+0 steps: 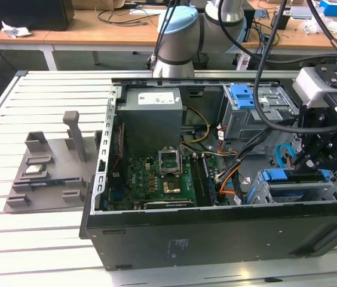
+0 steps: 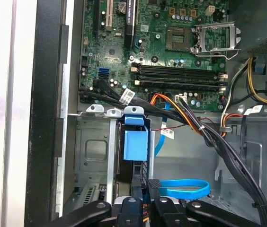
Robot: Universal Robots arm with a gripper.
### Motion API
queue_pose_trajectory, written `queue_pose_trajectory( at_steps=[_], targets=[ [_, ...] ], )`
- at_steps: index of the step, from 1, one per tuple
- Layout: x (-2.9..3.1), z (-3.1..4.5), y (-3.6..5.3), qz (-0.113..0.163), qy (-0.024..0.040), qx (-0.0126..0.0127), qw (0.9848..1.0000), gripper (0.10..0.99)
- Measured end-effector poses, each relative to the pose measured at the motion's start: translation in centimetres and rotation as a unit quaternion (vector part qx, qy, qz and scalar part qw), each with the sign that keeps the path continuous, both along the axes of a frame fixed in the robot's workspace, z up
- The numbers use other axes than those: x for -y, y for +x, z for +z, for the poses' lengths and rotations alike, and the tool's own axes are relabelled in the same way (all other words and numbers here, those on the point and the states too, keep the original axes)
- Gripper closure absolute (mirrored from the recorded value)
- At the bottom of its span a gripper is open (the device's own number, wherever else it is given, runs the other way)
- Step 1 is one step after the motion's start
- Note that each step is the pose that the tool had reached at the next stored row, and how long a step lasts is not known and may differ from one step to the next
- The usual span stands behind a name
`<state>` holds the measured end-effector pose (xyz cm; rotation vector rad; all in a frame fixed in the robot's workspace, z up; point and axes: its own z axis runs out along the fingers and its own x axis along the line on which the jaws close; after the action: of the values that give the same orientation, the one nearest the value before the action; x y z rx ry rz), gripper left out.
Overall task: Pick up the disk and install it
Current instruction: 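Insert the second disk wire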
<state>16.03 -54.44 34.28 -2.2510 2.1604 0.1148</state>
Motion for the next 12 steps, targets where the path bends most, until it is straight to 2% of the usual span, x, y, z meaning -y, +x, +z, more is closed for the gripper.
queue_pose_trajectory(
  at_steps=[6, 12],
  targets=[
    [0.00, -0.07, 0.00, 0.000, 0.0002, 0.0000, 1.0000, 0.925],
    [0.00, 0.21, 0.00, 0.000, 0.0003, 0.0000, 1.0000, 0.925]
  ],
)
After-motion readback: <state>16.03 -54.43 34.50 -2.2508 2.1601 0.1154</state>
